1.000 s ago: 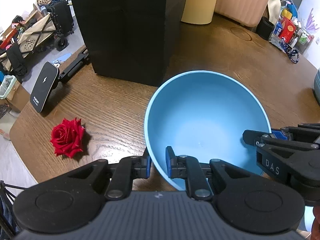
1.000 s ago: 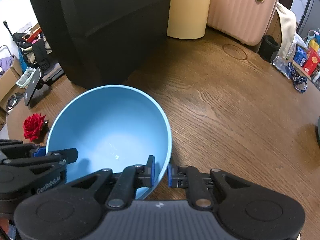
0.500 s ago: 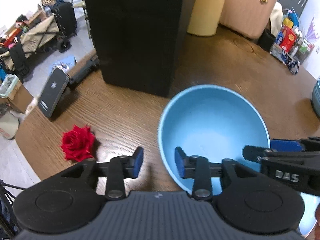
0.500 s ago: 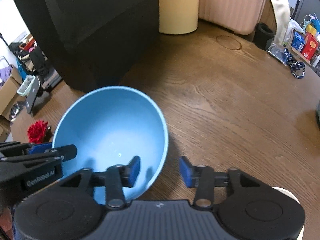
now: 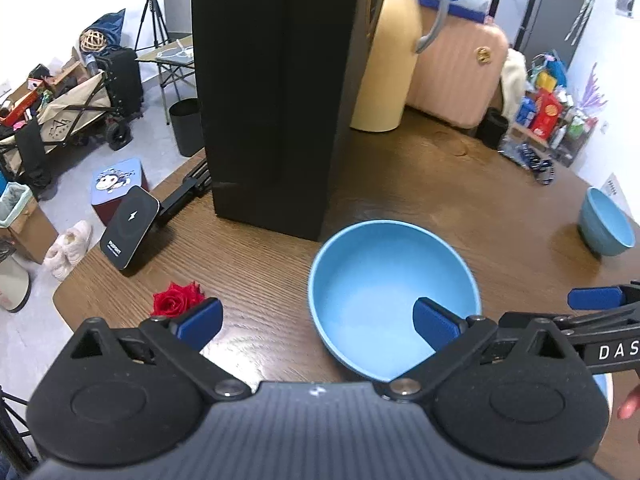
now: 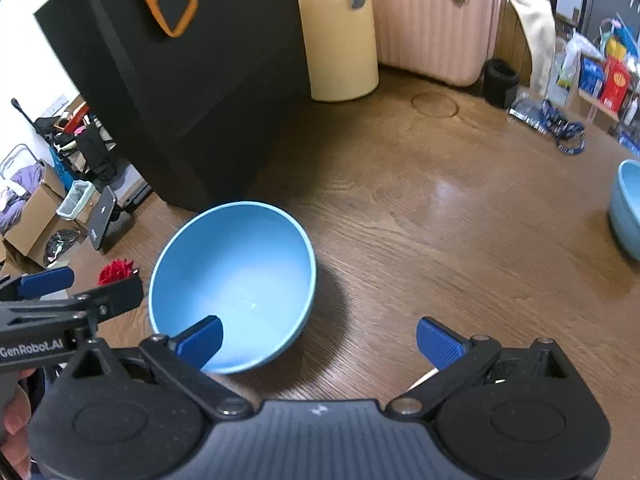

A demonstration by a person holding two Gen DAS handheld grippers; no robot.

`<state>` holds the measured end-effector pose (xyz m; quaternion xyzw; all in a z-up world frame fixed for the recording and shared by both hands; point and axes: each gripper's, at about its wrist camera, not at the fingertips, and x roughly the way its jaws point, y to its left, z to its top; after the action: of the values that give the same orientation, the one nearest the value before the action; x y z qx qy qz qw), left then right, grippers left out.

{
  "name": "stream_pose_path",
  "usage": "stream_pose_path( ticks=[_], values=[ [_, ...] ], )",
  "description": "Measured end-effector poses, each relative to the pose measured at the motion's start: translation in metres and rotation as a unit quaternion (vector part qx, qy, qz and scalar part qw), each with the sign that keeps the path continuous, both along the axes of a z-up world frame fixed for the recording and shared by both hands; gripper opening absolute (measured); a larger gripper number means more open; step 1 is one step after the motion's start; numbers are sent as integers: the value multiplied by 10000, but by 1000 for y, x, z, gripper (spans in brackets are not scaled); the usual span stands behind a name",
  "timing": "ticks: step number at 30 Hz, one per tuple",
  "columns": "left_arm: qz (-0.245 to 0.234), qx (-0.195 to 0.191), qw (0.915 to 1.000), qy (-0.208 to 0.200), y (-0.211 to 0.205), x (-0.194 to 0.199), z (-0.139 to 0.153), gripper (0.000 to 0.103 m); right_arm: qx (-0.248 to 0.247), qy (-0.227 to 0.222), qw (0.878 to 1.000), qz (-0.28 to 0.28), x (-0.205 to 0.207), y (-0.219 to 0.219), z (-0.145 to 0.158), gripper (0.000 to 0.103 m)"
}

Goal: Organize plates and bowls
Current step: 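Withdraw both grippers upward away from the bowl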

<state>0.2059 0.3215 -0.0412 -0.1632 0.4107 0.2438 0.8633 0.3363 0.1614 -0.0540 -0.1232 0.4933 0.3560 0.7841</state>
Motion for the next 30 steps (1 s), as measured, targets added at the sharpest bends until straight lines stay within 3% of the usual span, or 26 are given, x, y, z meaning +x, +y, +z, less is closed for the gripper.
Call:
stream_pose_path(
  ticks=[8, 16, 23, 30],
  values=[
    [-201, -226, 9991, -281, -19, -21, 14, 103, 41, -413, 9991, -67, -20, -44, 28, 103],
    [-489, -579, 9964, -373, -36, -24, 16, 103, 9, -496, 9953, -830, -22, -107, 36, 103],
    [-1021, -669, 9918, -378, -55, -6, 17, 103, -27, -485, 9876, -1493, -26, -146, 36, 103],
    [-1766, -691, 9810, -410, -81, 21, 18, 103, -104, -547, 9767, -2074, -35, -181, 36, 103]
  ],
)
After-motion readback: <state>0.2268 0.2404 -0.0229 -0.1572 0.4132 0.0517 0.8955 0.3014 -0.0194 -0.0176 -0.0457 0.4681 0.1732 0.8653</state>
